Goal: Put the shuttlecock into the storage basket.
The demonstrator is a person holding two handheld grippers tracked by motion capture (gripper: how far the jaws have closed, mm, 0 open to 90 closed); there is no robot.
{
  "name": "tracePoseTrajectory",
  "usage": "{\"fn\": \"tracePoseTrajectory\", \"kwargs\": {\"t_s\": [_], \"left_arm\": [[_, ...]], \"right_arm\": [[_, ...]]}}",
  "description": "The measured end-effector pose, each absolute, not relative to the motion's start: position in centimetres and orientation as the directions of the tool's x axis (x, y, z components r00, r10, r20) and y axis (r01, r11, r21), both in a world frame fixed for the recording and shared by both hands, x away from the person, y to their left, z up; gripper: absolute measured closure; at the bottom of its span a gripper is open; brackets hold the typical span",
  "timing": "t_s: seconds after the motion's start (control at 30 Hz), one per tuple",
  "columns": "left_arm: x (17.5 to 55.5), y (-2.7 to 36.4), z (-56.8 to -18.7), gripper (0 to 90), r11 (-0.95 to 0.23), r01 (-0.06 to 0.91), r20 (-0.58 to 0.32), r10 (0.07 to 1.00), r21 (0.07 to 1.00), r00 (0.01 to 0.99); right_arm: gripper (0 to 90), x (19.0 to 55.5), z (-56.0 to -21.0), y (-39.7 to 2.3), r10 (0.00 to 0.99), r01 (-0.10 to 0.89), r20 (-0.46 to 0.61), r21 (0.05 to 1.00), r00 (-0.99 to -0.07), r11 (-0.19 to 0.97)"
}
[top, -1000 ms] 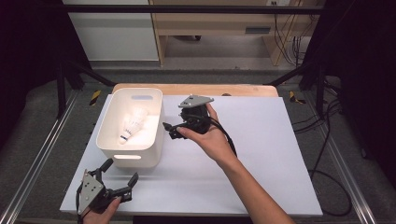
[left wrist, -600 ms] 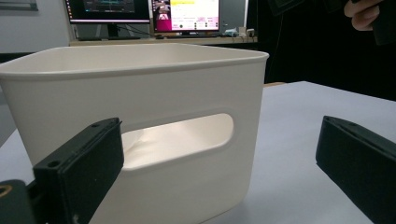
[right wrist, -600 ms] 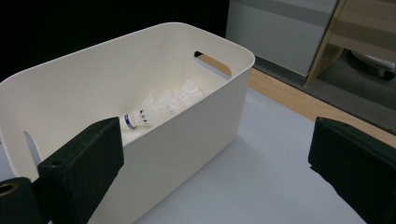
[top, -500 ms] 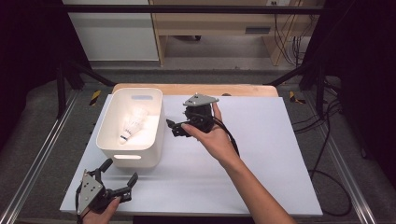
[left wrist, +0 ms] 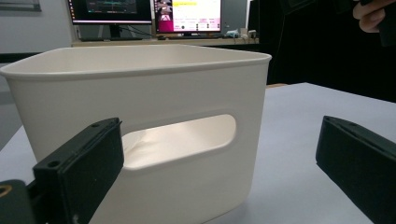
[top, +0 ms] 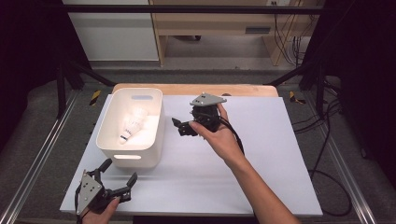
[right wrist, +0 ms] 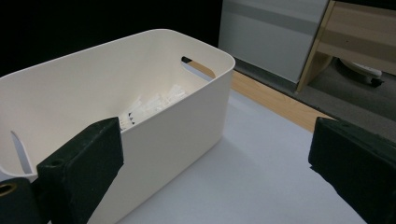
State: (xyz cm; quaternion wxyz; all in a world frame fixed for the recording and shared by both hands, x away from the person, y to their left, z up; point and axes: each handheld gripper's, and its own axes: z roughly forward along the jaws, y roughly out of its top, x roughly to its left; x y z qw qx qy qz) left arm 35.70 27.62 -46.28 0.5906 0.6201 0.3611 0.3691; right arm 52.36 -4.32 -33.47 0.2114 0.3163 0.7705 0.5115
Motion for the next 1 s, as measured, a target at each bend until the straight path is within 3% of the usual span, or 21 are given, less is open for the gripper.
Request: {"fn": "tracePoseTrajectory", "kwargs": {"t_s": [1.0], "left_arm": [[35.6, 27.8, -46.3, 1.0, -0.041, 0.009, 0.032, 0.886, 0.999, 0.463]], "right_arm": [[3.9, 53.0, -33.5, -11.2, 0.780, 0.293, 0.023, 0.933, -0.626, 0.207]]}}
